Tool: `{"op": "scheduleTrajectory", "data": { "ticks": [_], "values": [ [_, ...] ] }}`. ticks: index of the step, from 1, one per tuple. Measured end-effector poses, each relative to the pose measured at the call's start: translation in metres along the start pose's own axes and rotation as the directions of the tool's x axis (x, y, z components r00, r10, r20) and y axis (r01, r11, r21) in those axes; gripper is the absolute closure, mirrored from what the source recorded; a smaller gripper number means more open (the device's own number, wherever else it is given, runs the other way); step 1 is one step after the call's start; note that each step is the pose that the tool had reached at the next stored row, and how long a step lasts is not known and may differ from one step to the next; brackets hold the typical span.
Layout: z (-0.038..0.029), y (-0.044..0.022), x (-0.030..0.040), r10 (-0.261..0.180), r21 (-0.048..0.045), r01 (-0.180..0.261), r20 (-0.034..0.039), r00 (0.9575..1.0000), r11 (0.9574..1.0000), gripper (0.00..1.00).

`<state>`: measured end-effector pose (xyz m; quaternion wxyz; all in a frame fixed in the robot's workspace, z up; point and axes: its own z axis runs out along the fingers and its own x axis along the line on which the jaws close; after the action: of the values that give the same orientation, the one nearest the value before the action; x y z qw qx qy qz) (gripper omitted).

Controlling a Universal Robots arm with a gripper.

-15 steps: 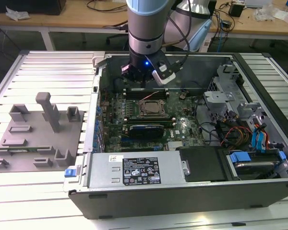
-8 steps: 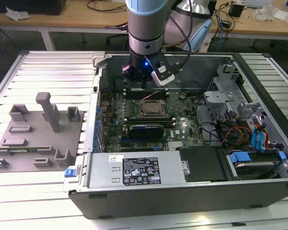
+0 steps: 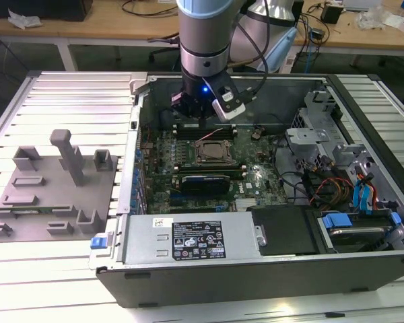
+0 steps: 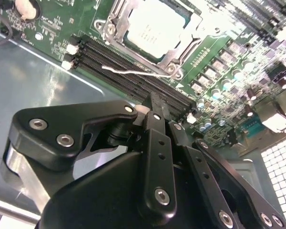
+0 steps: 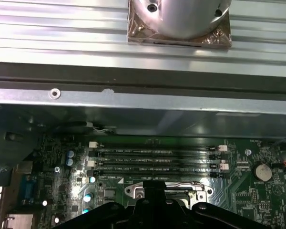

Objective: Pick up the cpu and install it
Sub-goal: 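Install the first cpu locking lever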

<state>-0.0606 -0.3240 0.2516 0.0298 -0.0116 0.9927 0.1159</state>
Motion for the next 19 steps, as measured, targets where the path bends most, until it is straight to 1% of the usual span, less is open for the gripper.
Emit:
{"op": "scheduleTrajectory", "data": {
  "ticks": [1,2,3,4,13,15,17,19],
  "values": [
    [0.0000,0.0000,0.0000,0.000,0.0047,0.000,0.0000,1.0000,1.0000,0.89],
    [0.0001,0.0000,0.0000,0.000,0.0124,0.000,-0.0001,1.0000,0.9999,0.89],
    [0.0002,-0.0001,0.0000,0.001,0.0179,-0.001,0.0000,1.0000,0.9998,0.89],
    [0.0009,-0.0005,0.0000,0.003,0.0212,-0.003,0.0006,1.0000,0.9998,0.89],
    [0.0020,-0.0007,-0.0001,0.008,0.0220,-0.008,0.0016,1.0000,0.9997,0.89],
    [0.0027,-0.0009,-0.0004,0.017,0.0233,-0.017,0.0038,0.9999,0.9996,0.89],
    [0.0038,-0.0012,-0.0003,0.034,0.0249,-0.035,0.0079,0.9994,0.9991,0.89],
    [0.0050,-0.0015,-0.0002,0.058,0.0264,-0.059,0.0136,0.9982,0.9979,0.89]
  ]
}}
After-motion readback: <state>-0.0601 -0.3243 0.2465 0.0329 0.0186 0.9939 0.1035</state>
